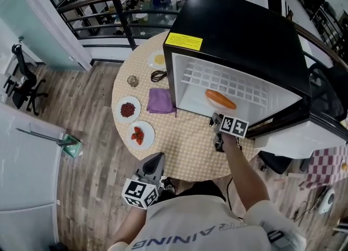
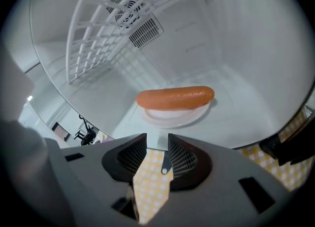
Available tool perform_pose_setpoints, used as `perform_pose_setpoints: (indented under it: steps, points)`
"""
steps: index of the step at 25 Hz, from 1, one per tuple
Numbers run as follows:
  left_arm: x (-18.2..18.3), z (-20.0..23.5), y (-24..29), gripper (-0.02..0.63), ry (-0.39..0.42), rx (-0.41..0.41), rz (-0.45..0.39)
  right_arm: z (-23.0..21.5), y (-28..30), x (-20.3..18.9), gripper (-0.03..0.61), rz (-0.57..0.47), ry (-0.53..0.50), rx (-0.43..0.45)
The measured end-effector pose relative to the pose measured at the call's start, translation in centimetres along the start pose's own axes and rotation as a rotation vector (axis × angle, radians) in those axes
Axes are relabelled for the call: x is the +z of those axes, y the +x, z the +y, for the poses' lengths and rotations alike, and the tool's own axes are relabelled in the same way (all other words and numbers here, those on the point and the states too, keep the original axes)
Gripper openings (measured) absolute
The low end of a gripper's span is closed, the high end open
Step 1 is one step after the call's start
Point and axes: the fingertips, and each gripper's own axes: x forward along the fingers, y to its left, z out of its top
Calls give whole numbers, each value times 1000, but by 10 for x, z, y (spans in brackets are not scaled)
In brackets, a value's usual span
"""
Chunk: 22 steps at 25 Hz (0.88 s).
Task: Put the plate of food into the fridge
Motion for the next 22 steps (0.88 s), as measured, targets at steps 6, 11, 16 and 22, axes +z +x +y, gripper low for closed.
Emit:
perform_pose_setpoints:
  steps: [6,11,16,22]
  points:
    - [9,-7,6,9,17,-39,-18,28,-58,-25,29,-76,-32,197]
    - [22,-15,17,9,69,-86,-36,55,-109,-37,21,-136,-90,325]
    - [36,-22,25,9,102,-128,-57,78,-158,-39,21,-222,-282,322]
    - [59,-35,30,9,171,-166,-86,104,-210,-31,21,-339,-409,304]
